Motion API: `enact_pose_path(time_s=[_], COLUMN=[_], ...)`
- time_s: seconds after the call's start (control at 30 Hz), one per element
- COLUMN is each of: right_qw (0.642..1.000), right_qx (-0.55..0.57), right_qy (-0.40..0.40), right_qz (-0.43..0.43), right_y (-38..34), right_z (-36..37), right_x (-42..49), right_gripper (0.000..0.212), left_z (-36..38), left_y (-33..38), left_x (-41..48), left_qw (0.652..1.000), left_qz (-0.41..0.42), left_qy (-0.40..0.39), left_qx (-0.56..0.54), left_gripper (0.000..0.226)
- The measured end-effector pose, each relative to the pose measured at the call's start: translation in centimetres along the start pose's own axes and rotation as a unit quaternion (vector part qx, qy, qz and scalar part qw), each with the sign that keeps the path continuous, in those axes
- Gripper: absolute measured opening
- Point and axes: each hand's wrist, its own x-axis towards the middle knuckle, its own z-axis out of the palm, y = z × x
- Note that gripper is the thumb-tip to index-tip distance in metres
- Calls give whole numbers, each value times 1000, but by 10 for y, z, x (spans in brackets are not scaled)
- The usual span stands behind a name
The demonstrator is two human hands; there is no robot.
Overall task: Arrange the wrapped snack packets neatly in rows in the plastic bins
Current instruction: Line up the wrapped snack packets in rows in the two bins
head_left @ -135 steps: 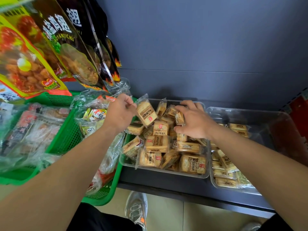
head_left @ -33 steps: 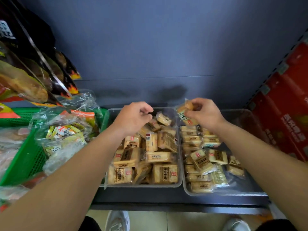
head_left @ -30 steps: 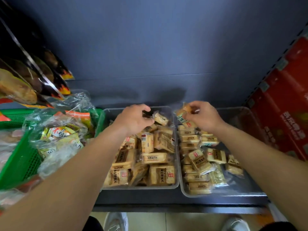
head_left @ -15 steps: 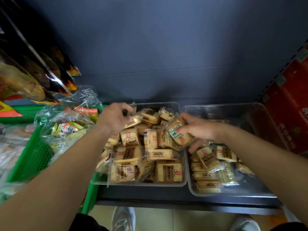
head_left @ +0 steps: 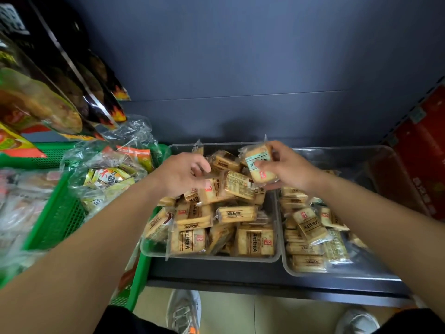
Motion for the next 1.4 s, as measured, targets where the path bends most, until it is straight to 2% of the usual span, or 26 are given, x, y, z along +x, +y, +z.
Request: enact_pose_path(time_s=[0.13, 0.27, 0.33, 0.43, 0.5, 0.57, 0.63, 0.73, 0.8, 0.87, 0.93, 1.0, 1.07, 1.13, 1.27, 1.33, 1.4], right_qw=[991, 992, 992, 991, 993, 995, 994, 993, 993, 995, 997, 995, 988, 985, 985, 985, 987], right_qx=[-116, -72, -55, -45, -19, 25, 65, 84, 78, 55, -8, -86, -147, -160, -161, -161, -153], right_qy=[-43, -89, -110, -119, -112, -98, -83, -82, -84, -82, -68, -34, 17, 48, 48, 45, 46], right_qz=[47, 49, 41, 33, 31, 27, 21, 14, 8, -3, -17, -34, -49, -52, -37, -32, -29], right_y=[3, 4, 5, 6, 6, 6, 5, 3, 2, 1, -1, -2, -2, 0, 5, 6, 7], right_z=[-7, -4, -1, 2, 3, 4, 7, 14, 20, 22, 22, 20, 14, 8, -2, -4, -6], right_x=[-4, -9, -11, -10, -9, -7, -5, -1, 1, 1, -2, -5, -8, -11, -15, -15, -14], right_gripper=[26, 23, 26, 29, 31, 34, 37, 33, 31, 29, 28, 27, 25, 21, 22, 22, 22], left_z=[2, 3, 5, 11, 12, 6, -5, -17, -16, -11, -5, 6, 16, 20, 28, 31, 28], left_y=[-4, 0, 3, 10, 11, 6, -3, -17, -23, -16, 0, 10, 16, 21, 32, 33, 32], left_x=[3, 4, 5, 1, -2, -4, -3, -7, -8, -11, -14, -13, -9, -6, -3, -3, -2], left_qw=[999, 997, 998, 995, 995, 999, 997, 989, 988, 982, 980, 981, 977, 972, 947, 948, 968], left_qz=[-3, -22, -16, -19, -6, 1, -7, -55, -68, -42, 8, 47, 59, 55, 16, 19, 31], left_qy=[22, 54, 29, -31, -32, 4, 74, 134, 130, 144, 160, 148, 125, 92, -1, -2, 30], left_qx=[38, 42, 54, 89, 96, 51, 8, -34, 44, 110, 118, 120, 161, 210, 321, 318, 248], left_gripper=[17, 17, 25, 58, 63, 57, 51, 57, 66, 70, 56, 50, 56, 58, 67, 59, 47])
